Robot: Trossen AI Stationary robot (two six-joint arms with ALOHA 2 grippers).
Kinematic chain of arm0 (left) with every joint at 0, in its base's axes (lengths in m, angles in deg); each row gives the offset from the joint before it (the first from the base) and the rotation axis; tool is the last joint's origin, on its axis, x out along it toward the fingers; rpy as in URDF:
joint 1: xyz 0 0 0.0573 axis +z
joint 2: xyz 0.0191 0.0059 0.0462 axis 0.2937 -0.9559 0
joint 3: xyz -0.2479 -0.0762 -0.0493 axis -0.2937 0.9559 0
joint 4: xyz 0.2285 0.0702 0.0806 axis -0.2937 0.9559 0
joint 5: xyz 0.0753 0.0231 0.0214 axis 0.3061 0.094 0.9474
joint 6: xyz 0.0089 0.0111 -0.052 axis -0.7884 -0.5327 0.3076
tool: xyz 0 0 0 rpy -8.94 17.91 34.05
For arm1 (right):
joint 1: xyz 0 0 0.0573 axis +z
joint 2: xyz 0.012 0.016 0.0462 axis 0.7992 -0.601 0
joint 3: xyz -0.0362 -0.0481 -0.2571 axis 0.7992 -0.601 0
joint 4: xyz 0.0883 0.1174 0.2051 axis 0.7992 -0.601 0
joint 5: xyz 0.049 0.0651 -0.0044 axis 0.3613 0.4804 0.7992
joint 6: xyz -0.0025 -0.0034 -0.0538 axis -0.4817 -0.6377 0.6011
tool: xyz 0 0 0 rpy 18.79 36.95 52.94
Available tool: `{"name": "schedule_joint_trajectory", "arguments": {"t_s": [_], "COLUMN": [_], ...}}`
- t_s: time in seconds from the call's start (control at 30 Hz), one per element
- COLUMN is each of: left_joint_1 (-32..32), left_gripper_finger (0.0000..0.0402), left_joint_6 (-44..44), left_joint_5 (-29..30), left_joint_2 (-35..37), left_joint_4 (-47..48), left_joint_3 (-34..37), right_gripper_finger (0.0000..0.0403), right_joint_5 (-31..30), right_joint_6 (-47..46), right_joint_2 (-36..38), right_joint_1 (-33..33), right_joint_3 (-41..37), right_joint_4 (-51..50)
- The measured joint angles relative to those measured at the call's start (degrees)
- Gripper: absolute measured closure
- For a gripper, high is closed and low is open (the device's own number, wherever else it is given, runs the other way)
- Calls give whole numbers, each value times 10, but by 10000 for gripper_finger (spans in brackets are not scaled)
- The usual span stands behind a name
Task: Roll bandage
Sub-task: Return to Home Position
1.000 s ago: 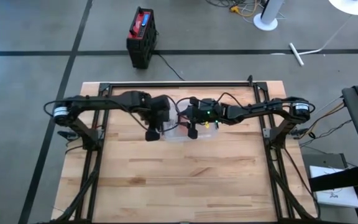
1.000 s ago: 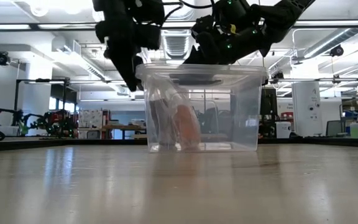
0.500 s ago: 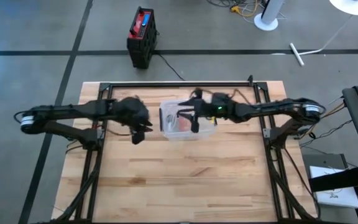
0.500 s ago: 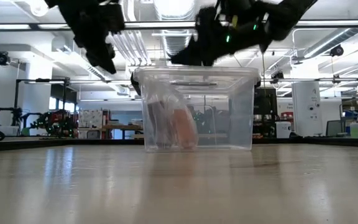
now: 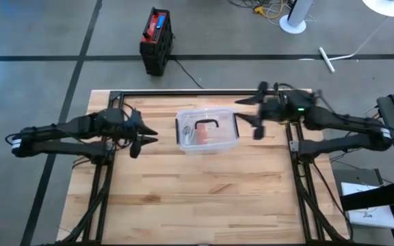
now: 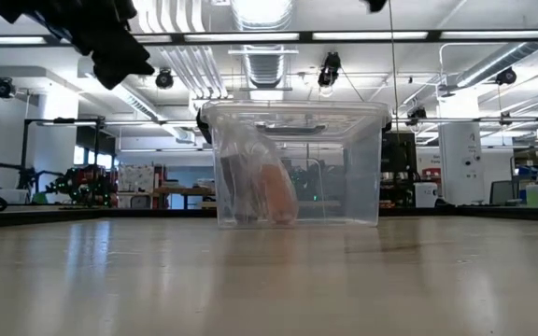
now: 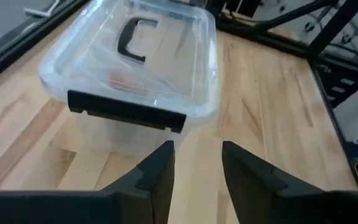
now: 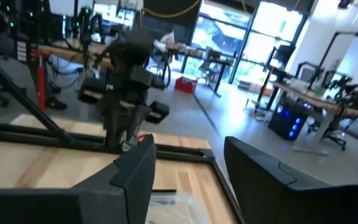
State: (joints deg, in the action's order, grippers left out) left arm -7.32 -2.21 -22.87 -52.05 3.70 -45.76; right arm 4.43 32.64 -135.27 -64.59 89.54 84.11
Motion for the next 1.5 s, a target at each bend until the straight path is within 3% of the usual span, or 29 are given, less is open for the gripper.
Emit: {"name": "schedule_joint_trajectory", "arguments": {"t_s": [0.27,0.47,0.7,1.07,1.3,1.5], "left_joint_1": [0,0,0,0,0,0], "left_gripper_finger": [267,272,286,265,252,242], "left_joint_6": [0,13,13,-4,8,29], "left_joint_5": [1,2,3,2,2,2], "left_joint_2": [24,16,20,81,159,229], "left_joint_4": [-11,-13,-43,-257,-341,-356], "left_joint_3": [1,2,12,168,265,325], "right_gripper_finger": [217,217,217,217,217,217], "right_joint_5": [1,1,2,0,-3,-78], "right_joint_6": [-24,-35,-82,-148,-164,-215], "right_joint_2": [156,224,270,302,394,463], "right_joint_1": [0,0,0,4,19,61], "right_joint_3": [1,2,-16,-189,-321,-402], "right_joint_4": [-106,-114,-208,-107,3,13]}}
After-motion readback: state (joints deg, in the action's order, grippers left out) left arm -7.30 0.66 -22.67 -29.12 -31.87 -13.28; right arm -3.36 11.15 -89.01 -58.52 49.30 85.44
